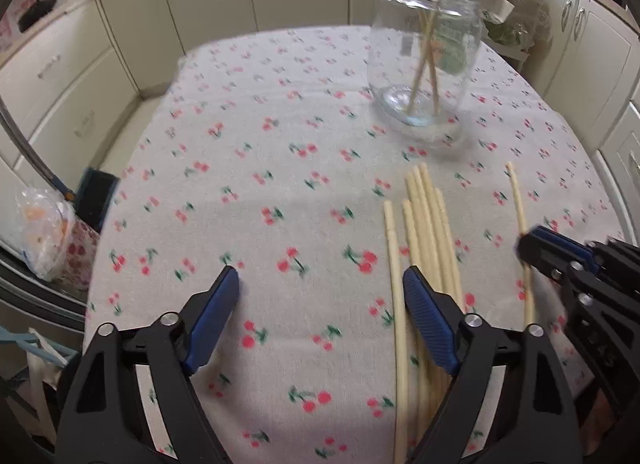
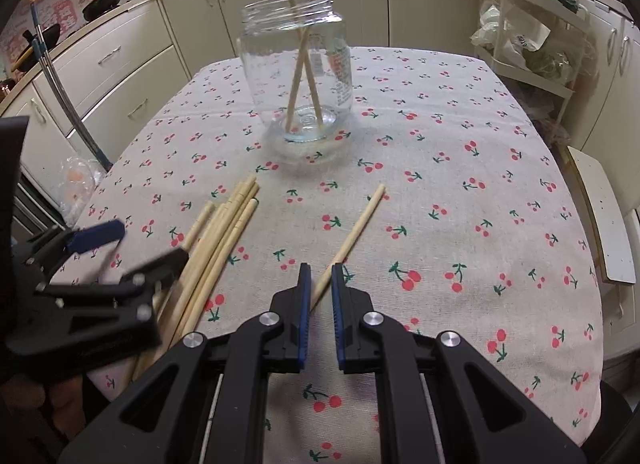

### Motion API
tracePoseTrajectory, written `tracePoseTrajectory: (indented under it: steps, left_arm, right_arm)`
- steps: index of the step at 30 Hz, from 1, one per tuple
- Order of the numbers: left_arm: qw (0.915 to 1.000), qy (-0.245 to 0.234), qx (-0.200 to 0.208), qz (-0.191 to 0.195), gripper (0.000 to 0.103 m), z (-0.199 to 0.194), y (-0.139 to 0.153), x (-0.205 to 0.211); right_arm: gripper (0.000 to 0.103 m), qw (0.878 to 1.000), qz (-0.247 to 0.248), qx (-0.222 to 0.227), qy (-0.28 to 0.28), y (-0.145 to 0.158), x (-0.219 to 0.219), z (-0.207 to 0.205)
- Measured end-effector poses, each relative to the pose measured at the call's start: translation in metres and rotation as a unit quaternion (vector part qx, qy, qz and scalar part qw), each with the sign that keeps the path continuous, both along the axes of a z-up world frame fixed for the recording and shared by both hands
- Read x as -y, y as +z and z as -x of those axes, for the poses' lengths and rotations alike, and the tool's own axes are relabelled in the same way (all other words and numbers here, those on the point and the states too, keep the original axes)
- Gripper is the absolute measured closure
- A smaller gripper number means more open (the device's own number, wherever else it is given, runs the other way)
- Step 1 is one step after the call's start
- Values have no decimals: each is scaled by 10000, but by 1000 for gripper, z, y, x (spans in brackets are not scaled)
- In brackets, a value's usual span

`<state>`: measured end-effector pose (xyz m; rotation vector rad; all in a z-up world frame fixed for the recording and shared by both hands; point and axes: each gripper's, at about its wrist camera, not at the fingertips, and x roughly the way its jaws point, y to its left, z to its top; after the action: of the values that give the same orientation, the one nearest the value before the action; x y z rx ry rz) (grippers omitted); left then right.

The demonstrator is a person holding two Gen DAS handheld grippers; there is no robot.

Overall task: Organize utensils
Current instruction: 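Grasp a loose chopstick with the right gripper while the left gripper grasps another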

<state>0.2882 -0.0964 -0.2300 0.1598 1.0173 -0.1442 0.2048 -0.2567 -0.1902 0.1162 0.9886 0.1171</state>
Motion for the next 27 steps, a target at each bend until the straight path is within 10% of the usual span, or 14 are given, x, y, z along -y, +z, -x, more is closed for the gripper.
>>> tracePoseTrajectory:
  steps: [9, 14, 27]
  left_arm:
    - [9997, -144, -60, 177, 51, -10, 3, 4]
    - [9985, -247, -171, 456, 82, -12, 6, 0]
    - [9975, -281, -261, 586, 83, -17, 4, -1]
  right_arm:
    - [92, 9998, -43, -143, -164, 0, 9, -11]
    - [93, 9998, -138, -101, -96, 4, 9, -10]
    - [80, 9994, -31, -188, -292, 0, 11, -24]
